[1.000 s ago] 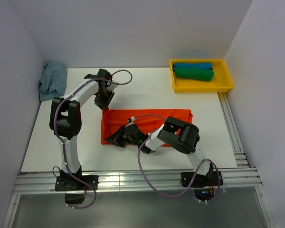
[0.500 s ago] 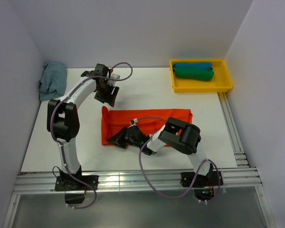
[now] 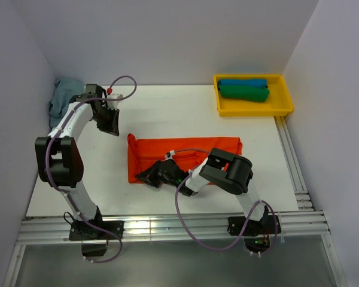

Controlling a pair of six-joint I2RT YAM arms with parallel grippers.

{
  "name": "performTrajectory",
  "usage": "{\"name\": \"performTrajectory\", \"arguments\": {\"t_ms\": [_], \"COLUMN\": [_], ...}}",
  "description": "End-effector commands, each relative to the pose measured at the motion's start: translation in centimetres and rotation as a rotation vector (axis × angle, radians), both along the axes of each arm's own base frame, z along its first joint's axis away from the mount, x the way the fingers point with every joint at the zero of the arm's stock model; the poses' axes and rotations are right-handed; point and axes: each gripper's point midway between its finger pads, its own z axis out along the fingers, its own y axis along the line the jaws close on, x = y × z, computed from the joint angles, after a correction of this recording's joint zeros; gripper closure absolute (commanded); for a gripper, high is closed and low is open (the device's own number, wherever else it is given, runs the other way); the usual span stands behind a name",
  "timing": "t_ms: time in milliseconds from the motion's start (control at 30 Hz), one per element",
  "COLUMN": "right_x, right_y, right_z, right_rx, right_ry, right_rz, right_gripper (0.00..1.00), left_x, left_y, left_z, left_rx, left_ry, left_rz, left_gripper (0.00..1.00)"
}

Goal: Roll the t-shirts
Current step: Roll the tshirt

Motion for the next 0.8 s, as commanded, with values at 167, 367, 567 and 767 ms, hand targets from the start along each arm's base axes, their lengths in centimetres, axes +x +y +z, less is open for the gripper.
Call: {"name": "performTrajectory", "arguments": {"t_ms": [167,367,567,767], "right_x": [0.4,0.4,0.4,0.4], "right_y": [0.3,0.2,0.0,-0.2], "right_z": [2.1,1.9,1.7,1.6], "right_rx": [0.038,0.031,0.029,0.025], "right_ry": [-0.028,-0.024,-0.022,-0.018], "right_rz": [-0.027,-0.032,-0.036,-0.045], "right_gripper": [1.0,1.0,1.0,1.0], "left_x": [-1.4,-2.0,-2.0,-1.2], "left_y": [-1.9,-4.1,-4.9,-3.9], "left_z": [-1.6,-3.1,-4.6,-2.6], "left_rx": [-0.089,-0.099,-0.092,-0.091], "left_ry": [0.018,0.055,0.082,0.023], "left_rz": [-0.064,-0.098,-0.104,-0.074], "left_gripper": [0.78,0.78,0.8,0.73]}}
